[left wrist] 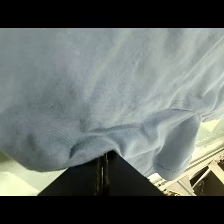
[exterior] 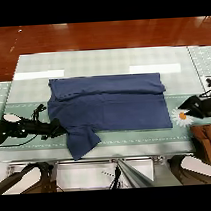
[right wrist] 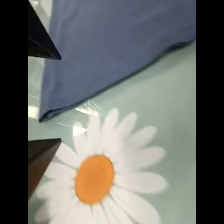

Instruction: Fold the shirts.

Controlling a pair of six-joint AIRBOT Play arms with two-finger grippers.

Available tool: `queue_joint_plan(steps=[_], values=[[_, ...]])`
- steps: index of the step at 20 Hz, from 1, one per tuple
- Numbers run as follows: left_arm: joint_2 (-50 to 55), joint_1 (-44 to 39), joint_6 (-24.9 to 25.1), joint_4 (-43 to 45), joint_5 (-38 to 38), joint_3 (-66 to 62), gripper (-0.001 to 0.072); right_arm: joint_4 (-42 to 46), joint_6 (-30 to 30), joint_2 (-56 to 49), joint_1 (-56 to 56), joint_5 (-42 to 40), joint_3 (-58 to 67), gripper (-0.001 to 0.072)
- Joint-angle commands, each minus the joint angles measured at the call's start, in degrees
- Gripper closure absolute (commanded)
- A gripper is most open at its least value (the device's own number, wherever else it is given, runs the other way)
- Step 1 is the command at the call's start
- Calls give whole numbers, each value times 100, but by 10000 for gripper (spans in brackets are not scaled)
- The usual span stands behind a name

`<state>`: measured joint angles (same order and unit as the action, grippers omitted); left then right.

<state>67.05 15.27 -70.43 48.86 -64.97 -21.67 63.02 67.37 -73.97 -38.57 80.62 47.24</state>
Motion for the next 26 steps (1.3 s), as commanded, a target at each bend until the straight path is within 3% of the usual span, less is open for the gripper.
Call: queue_joint_plan(steps=[1, 7, 12, 13, 15, 16, 20, 23, 26], values=[[7, -4, 101, 13, 341, 4, 685, -59, -299, 293, -24, -162, -846, 134], [7, -4, 229, -55, 348, 2, 684, -455, -262, 492, 109, -719, -1287, 165], [7, -4, 385, -352, 372, 0, 685, -190, 221, 490, 1106, -1244, -1707, 179], [7, -4, 382, -378, 389, -7, 685, -144, 251, 490, 1257, -1250, -1714, 220], [2, -4, 387, -413, 330, -70, 685, -142, 245, 492, 1355, -1106, -1617, 589], [-28, -2, 404, -415, 236, -170, 685, -177, 243, 507, 1351, -892, -1458, 681], [-564, -4, 485, -704, -122, -1215, 685, -603, 125, 1034, 1351, -741, -374, 692], [-710, -9, 481, -911, -20, -2168, 686, -1401, 131, 1198, 1419, -1464, 313, 694], [-415, -61, 483, -1185, 302, -2583, 685, -1475, 142, 861, 1926, -2262, 568, 694]])
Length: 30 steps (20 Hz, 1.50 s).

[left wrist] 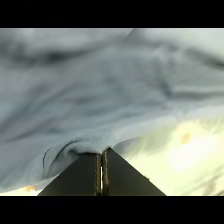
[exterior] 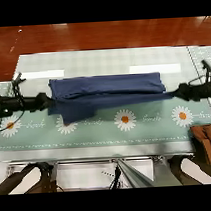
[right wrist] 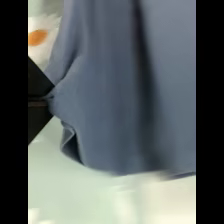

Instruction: Fold the shirts.

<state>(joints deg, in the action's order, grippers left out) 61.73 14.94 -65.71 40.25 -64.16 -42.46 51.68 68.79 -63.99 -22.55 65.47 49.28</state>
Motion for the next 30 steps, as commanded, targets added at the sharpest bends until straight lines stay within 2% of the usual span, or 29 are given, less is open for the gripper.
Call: queue_joint_plan(steps=[1, 4, 9, 13, 17, 18, 19, 21, 22, 24, 25, 26, 28, 30], values=[[321, -57, 13, -448, 350, -614, 685, -341, 0, -348, 527, -1091, 413, 694], [1180, -68, 15, -568, 398, -1211, 685, -407, 4, -1025, 957, -2070, 664, 693], [2826, -70, -4, -715, -101, -2850, 685, -520, 17, -2026, 1213, -2909, 1257, 693], [3864, -68, -168, -713, -520, -3587, 685, -658, 63, -2518, 1213, -3211, 1423, 693], [4295, -59, -203, -706, -595, -3604, 680, -654, 59, -2820, 1213, -3128, 1423, 691], [4339, -52, -205, -706, -610, -3604, 632, -619, 57, -2857, 1211, -3126, 1423, 691], [4354, -31, -203, -706, -647, -3604, 545, -527, 52, -2859, 1211, -3119, 1423, 690], [4347, 81, -205, -704, -933, -3611, 439, -109, -116, -2796, 1207, -2942, 1423, 689], [4341, 168, -208, -706, -1130, -3615, 383, 348, -157, -2708, 1185, -2796, 1423, 641], [4306, 385, -269, -706, -1558, -3615, 383, 1478, -122, -2422, 1104, -2557, 1423, 344], [4266, 487, -293, -706, -1770, -3615, 383, 2015, 2, -2240, 1027, -2492, 1423, 245], [4212, 553, -286, -706, -1958, -3615, 383, 2511, 269, -2041, 909, -2452, 1423, 213], [4030, 605, -179, -706, -2157, -3615, 384, 2872, 925, -1779, 544, -2404, 1423, 213], [3783, 581, -92, -710, -2144, -3615, 385, 2024, 981, -1832, 22, -2068, 1421, 212]])
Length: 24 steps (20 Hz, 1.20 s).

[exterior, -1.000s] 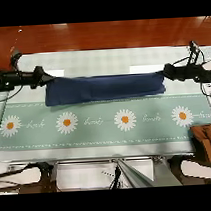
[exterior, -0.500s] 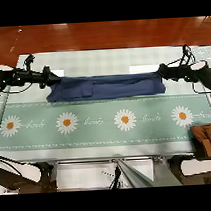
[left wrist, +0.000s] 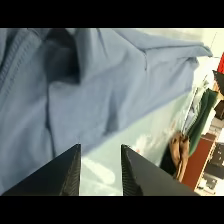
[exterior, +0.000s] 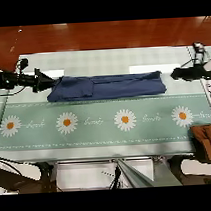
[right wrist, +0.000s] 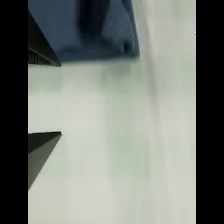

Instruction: Fold the shirts.

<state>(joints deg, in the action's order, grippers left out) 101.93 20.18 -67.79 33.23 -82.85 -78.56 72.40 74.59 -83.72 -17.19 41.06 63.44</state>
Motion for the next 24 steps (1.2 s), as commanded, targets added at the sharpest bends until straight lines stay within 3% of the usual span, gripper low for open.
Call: queue_joint_plan(steps=[1, 3, 5, 8, 12, 13, 14, 15, 16, 17, 18, 20, 24], values=[[-358, 31, 120, -9, -273, -4, 385, -820, 136, 15, -774, 660, 4, 212], [-573, -57, 138, -9, -273, -4, 386, -2406, -599, -372, -1180, 1384, 4, 210], [-741, -177, 225, -9, -273, -4, 387, -3283, -920, -776, -1261, 1954, 4, 209], [-881, -398, 223, -31, -271, -4, 388, -3460, -914, -1235, -918, 2170, 4, 209], [-931, -660, 219, -31, -205, -4, 387, -3768, -909, -1596, -240, 1873, 4, 219], [-933, -717, 219, -33, -153, -4, 388, -3845, -955, -1604, -107, 1757, 7, 348], [-933, -772, 214, -46, -133, -4, 389, -3851, -981, -1567, -55, 1727, 26, 643], [-933, -820, 203, -116, -131, -4, 394, -3858, -1034, -1458, -50, 1749, 35, 691], [-933, -870, 197, -243, -120, -4, 400, -3851, -1156, -1283, -59, 1799, 37, 691], [-933, -953, 199, -369, -116, -4, 507, -3842, -1215, -1029, -101, 1845, 35, 692], [-931, -1091, 205, -461, -74, -2, 689, -3823, -1215, -750, -129, 1860, 37, 692], [-929, -1550, 199, -476, 352, 2, 685, -3735, -1211, -101, -114, 1908, 35, 692], [-833, -2933, 2, -476, 1895, 0, 685, -3698, -914, 1113, -116, 2328, 35, 692]])
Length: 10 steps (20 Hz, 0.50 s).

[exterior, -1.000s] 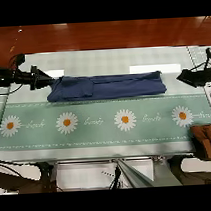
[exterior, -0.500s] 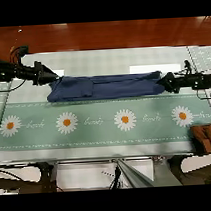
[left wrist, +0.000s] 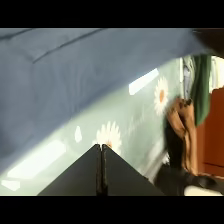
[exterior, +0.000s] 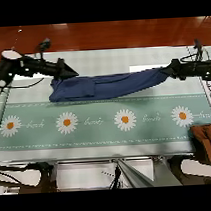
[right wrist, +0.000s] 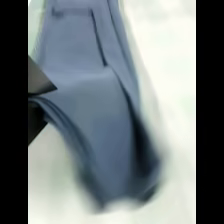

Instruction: Fold the shirts.

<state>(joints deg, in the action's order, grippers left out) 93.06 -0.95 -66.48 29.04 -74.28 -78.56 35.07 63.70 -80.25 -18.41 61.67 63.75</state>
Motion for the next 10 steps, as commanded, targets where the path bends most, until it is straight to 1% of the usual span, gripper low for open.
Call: queue_joint_plan(steps=[1, 4, 6, 10], values=[[114, -1167, -138, -57, 1285, 0, 685, 166, 306, 1060, 7, 354, 4, 692], [382, -1985, -299, -57, 1506, 0, 685, 896, 730, 1816, 7, 612, 4, 692], [597, -2448, -431, -63, 1652, 0, 685, 1318, 907, 2236, 7, 870, 4, 692], [876, -3067, -428, -297, 2059, 0, 685, 1631, 1231, 2922, 7, 1434, 7, 692]])
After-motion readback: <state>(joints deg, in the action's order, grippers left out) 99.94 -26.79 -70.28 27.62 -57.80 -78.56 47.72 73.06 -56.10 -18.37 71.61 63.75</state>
